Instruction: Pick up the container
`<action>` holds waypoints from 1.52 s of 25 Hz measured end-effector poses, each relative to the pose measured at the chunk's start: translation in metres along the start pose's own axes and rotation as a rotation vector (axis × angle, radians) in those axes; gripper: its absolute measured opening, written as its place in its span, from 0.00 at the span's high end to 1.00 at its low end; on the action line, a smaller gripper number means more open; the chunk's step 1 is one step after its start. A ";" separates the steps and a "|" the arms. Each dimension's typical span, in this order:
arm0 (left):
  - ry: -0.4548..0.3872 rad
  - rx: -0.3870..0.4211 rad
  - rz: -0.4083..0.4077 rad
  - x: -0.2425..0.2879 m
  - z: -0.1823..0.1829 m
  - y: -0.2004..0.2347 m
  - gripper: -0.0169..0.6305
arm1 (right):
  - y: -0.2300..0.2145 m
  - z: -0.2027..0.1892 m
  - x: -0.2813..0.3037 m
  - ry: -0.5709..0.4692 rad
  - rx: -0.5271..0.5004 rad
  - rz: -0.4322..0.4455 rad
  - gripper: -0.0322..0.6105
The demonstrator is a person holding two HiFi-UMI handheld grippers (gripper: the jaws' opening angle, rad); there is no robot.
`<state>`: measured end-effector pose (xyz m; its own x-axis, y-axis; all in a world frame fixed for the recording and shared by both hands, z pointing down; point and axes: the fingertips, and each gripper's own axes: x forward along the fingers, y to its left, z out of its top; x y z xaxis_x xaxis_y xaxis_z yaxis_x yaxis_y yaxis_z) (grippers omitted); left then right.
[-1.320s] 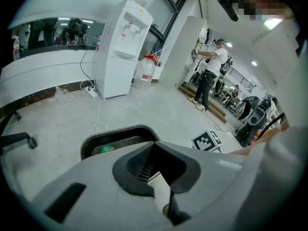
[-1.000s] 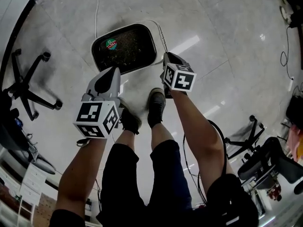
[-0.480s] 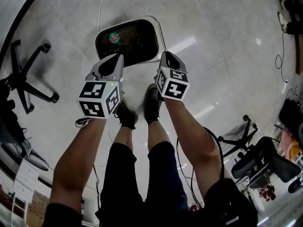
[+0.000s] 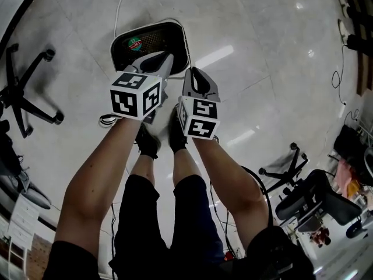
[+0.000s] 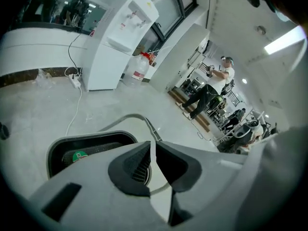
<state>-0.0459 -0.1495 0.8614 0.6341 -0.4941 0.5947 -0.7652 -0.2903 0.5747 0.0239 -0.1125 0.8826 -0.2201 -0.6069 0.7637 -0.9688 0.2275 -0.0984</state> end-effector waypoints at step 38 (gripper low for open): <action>0.108 -0.439 0.072 -0.033 -0.019 0.038 0.88 | 0.080 0.015 -0.073 -0.071 -0.240 0.363 0.91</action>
<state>-0.0937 -0.1286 0.8738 0.6071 -0.4052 0.6836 -0.7028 0.1278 0.6999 -0.0392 -0.0615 0.8099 -0.5566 -0.5042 0.6603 -0.7754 0.6006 -0.1950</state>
